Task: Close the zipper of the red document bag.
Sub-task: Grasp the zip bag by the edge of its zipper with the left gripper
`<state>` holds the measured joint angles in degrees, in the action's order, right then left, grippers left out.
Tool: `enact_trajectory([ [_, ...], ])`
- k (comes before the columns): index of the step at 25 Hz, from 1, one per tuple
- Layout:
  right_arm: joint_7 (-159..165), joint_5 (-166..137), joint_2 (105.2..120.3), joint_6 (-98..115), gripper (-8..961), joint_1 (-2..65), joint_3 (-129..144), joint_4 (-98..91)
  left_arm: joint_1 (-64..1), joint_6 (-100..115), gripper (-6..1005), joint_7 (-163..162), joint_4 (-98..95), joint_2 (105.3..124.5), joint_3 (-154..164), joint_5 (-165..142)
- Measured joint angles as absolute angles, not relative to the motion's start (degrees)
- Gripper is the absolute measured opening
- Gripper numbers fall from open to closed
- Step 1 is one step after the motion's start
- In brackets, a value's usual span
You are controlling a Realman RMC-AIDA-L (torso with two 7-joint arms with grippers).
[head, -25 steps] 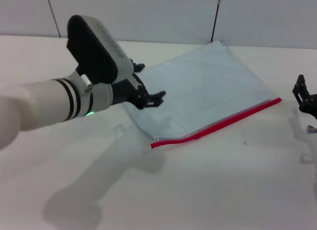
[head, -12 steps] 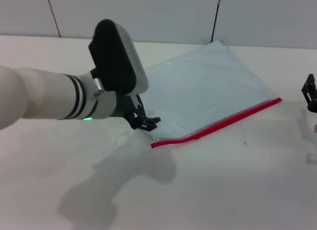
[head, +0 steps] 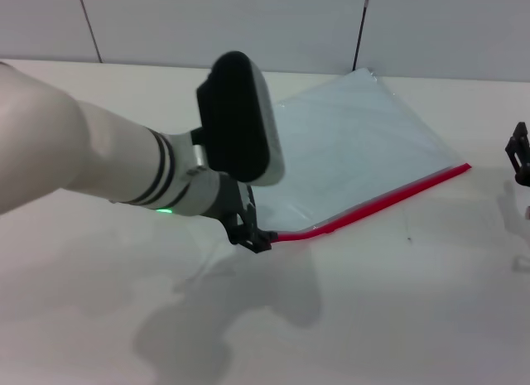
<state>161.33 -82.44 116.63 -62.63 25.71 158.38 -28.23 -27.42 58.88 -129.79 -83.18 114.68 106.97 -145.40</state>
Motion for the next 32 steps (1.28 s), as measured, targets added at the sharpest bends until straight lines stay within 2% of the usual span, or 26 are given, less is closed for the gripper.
enact_trajectory([
  [7, 161.4, -82.4, 116.63, -62.6, 786, 26.1, 158.4, -28.3, -28.2, 61.2, 856, -128.6, -83.3, 116.15, 107.4, -146.4],
  [32, 161.4, -82.4, 116.63, -62.7, 786, 27.2, 158.3, -28.7, -32.1, 54.5, 839, -129.3, -73.0, 116.19, 107.7, -146.7],
])
